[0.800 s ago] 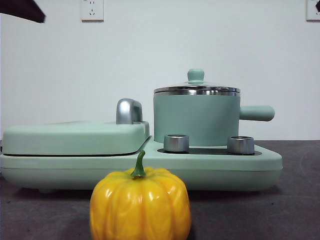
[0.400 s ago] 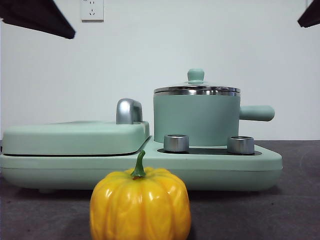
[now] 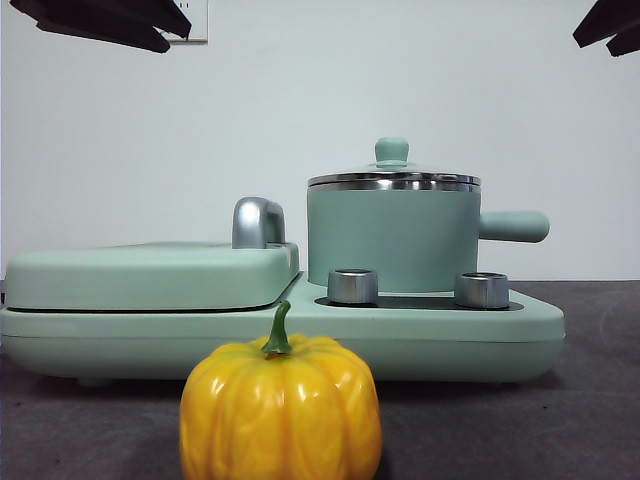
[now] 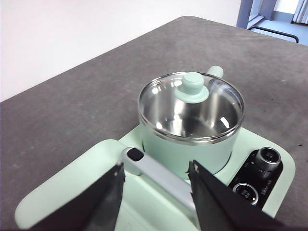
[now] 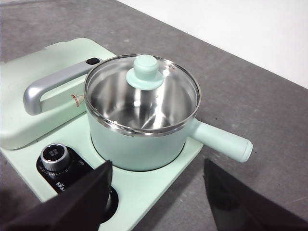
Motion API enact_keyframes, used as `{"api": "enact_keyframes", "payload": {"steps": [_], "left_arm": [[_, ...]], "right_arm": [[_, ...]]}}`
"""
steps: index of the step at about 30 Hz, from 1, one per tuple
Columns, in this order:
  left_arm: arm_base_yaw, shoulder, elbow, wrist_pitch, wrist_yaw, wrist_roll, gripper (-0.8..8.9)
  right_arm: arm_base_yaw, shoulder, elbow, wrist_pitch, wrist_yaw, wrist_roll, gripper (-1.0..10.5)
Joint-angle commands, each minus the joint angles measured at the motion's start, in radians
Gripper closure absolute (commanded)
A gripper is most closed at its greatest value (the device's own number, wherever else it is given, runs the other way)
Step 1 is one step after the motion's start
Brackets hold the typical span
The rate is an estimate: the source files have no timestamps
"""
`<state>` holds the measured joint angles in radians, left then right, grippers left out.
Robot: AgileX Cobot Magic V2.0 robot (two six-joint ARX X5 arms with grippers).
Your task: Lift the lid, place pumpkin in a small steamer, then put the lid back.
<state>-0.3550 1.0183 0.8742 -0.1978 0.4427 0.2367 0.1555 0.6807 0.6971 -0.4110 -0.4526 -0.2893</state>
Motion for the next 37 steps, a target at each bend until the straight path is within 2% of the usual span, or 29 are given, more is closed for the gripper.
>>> {"api": "enact_keyframes", "payload": {"steps": [1,8,15,20,32,37], "left_arm": [[-0.015,0.009,0.019,0.012,0.004,0.010,5.91],[-0.063,0.048,0.019,0.049,0.003,0.005,5.93],[-0.131,0.178,0.019,0.260,-0.006,-0.068,5.93],[-0.177,0.282,0.029,0.379,-0.055,-0.074,5.91],[-0.262,0.502,0.151,0.431,-0.059,-0.073,5.92],[-0.283,0.585,0.209,0.454,-0.111,-0.065,5.92]], "right_arm": [[0.002,0.004,0.019,0.008,-0.003,-0.006,6.4],[0.002,0.004,0.019,0.021,-0.003,-0.006,6.5],[0.002,0.004,0.019,0.021,-0.003,-0.006,6.5],[0.002,0.004,0.019,0.021,-0.003,-0.005,6.5],[0.002,0.004,0.019,0.021,-0.003,0.002,6.5],[0.002,0.004,0.019,0.020,-0.003,0.002,6.5]]}}
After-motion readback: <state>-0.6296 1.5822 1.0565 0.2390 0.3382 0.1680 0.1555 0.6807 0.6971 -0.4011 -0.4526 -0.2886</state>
